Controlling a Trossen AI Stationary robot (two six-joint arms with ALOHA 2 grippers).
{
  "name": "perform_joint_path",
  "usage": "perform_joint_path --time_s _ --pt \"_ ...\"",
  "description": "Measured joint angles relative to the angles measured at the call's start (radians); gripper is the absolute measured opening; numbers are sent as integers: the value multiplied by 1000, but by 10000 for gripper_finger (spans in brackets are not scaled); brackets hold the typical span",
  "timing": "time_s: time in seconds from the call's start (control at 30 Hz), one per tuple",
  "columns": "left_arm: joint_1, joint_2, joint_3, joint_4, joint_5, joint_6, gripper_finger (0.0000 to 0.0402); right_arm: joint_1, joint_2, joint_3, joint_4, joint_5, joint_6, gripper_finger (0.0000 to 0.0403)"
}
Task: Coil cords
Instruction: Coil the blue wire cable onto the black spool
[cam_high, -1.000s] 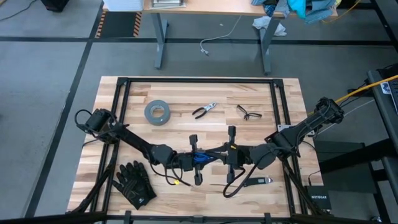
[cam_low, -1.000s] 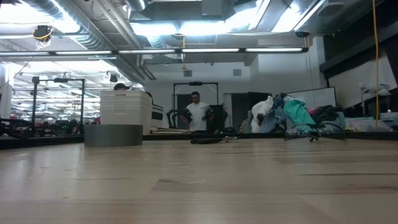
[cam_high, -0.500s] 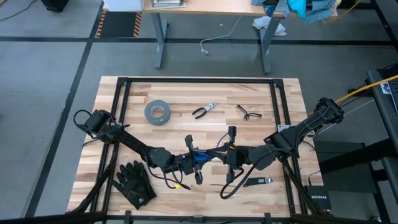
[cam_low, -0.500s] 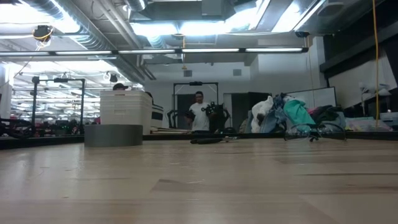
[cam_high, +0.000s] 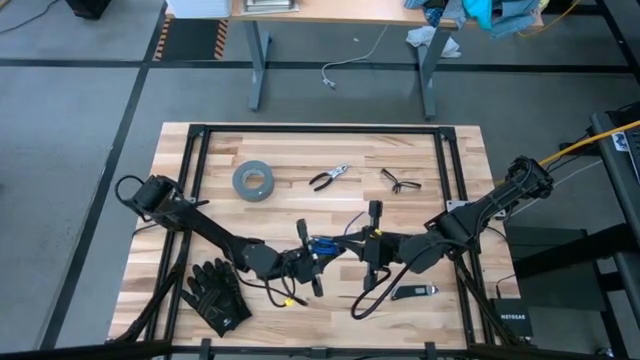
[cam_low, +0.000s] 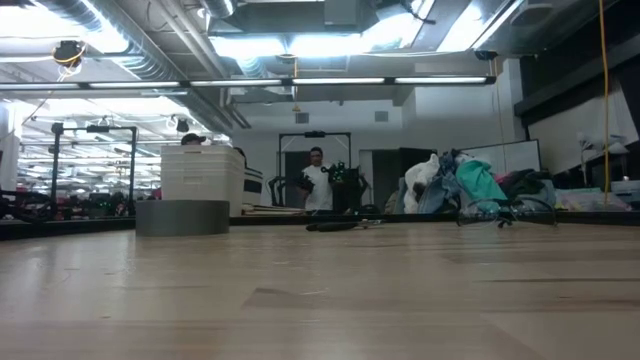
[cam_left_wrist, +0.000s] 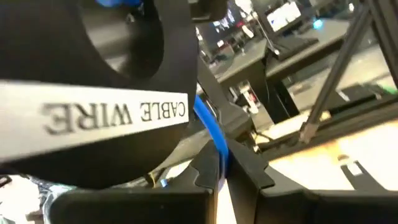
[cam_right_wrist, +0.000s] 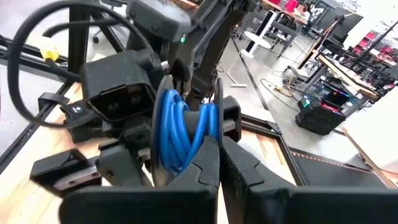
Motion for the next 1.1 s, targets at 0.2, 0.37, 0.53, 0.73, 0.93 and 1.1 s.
perform_joint_path --time_s 0.2,0.37,0.53,0.73,0.93,1.1 --pt "-5 -80 0 -242 -21 -110 14 0 0 0 -19 19 0 3" --pt "-8 -154 2 -491 -12 -299 15 -1 1 -1 -41 28 17 3" --pt "-17 -223 -1 -740 23 -521 28 -1 -2 -1 -32 37 21 3" --pt "-49 -260 0 -888 46 -739 43 -1 -5 1 -30 36 20 3" --pt "-61 -257 -2 -879 67 -942 47 -1 -4 1 -33 34 21 3" --pt "-96 -175 -5 -633 85 -1038 47 -1 -4 1 -32 40 21 3"
